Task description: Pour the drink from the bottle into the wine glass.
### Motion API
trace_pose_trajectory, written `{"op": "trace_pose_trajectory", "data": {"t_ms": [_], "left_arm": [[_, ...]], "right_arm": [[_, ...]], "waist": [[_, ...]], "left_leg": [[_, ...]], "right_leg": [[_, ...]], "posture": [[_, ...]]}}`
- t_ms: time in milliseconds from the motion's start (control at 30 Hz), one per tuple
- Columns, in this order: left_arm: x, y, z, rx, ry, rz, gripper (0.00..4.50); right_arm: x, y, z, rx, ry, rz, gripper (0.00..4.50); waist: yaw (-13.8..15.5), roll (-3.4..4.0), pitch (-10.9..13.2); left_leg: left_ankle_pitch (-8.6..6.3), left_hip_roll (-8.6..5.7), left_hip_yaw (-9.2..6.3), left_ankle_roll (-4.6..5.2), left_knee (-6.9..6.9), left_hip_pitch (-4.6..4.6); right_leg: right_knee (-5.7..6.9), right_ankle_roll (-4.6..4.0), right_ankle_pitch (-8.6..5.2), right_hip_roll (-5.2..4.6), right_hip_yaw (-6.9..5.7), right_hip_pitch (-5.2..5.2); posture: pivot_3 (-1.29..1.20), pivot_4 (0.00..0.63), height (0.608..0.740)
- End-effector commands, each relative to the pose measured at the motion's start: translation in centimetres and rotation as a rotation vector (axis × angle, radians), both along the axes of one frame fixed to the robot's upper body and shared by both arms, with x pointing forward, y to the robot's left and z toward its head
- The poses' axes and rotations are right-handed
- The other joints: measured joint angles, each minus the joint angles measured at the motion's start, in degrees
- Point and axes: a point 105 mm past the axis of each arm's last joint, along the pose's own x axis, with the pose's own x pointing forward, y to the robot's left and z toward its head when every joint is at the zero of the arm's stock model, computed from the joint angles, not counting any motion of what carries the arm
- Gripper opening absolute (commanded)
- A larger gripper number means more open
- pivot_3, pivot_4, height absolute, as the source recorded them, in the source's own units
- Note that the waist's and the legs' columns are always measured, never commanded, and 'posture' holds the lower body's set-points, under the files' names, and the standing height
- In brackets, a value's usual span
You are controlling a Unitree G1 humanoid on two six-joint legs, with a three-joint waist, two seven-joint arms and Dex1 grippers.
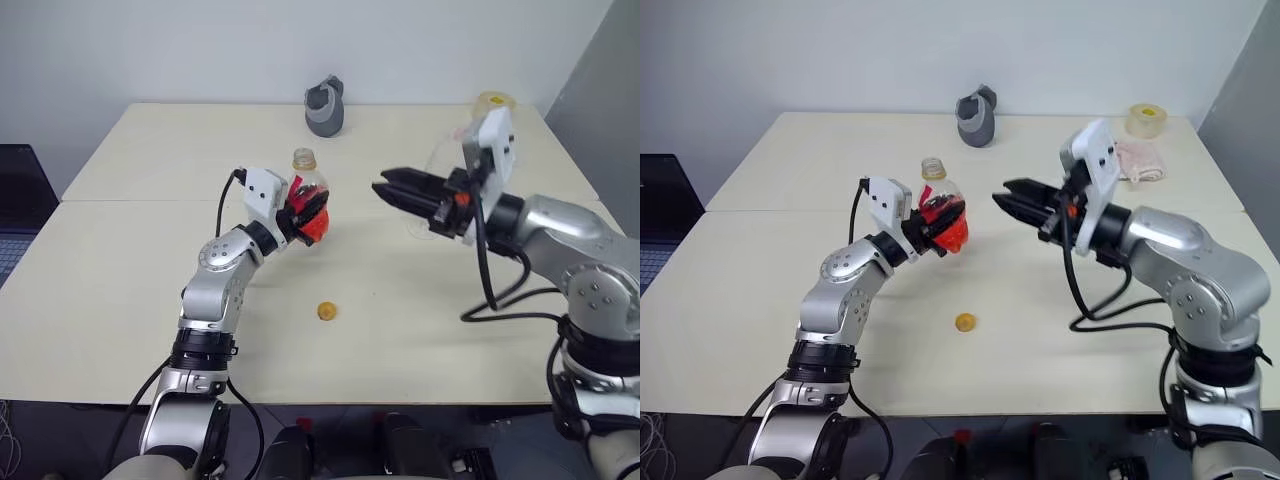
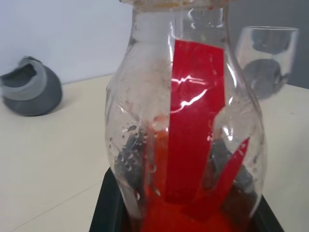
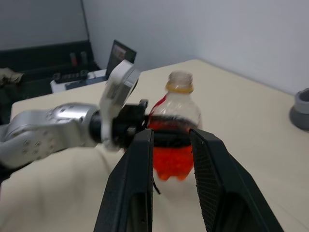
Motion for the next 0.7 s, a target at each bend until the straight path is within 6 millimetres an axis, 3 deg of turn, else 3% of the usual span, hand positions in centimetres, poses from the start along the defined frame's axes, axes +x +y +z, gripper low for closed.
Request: {"op": "trace_pose_trajectory", "data": {"t_ms": [33, 333, 433, 533, 700], "left_arm": [[1.2, 2.8, 3.3, -0.031, -0.116, 0.153, 0.99], [2.5, 8.9, 3.4, -0.038, -0.131, 0.424, 0.99], [2.5, 9.7, 3.0, -0.042, -0.124, 0.458, 0.99], [2.3, 10.4, 2.1, -0.051, -0.107, 0.486, 0.99], [2.1, 11.0, 0.6, -0.088, -0.076, 0.511, 0.99]], "right_arm": [[-1.7, 0.6, -0.2, -0.029, -0.068, 0.097, 1.25], [0.4, 1.7, -1.4, 0.008, -0.111, 0.057, 1.25], [0.7, 1.9, -1.5, 0.020, -0.112, 0.049, 1.25], [0.6, 2.1, -2.1, 0.027, -0.092, 0.059, 1.82], [0.8, 2.1, -3.4, 0.021, -0.078, 0.026, 3.52]], "waist": [[0.0, -0.01, 0.0], [0.0, -0.08, 0.0], [0.3, -0.09, 0.0], [0.7, -0.10, 0.0], [0.9, -0.13, 0.0]], "left_leg": [[0.00, 0.00, 0.01, 0.00, 0.00, 0.02], [0.06, 0.01, -0.03, -0.12, 0.00, 0.06], [0.07, 0.01, -0.06, -0.14, 0.00, 0.04], [0.08, 0.02, -0.08, -0.15, 0.00, 0.01], [0.08, 0.02, -0.08, -0.15, 0.01, 0.02]], "right_leg": [[0.00, 0.00, 0.00, 0.02, 0.02, 0.00], [0.00, 0.00, 0.00, 0.05, -0.01, 0.02], [-0.01, 0.00, 0.00, 0.02, -0.01, 0.01], [-0.04, 0.00, 0.00, -0.03, -0.01, 0.00], [-0.02, 0.00, 0.00, -0.07, -0.01, 0.00]], "posture": [[0.00, 0.150, 0.740], [0.00, 0.150, 0.740], [0.00, 0.150, 0.740], [0.00, 0.150, 0.740], [0.00, 0.150, 0.740]]}}
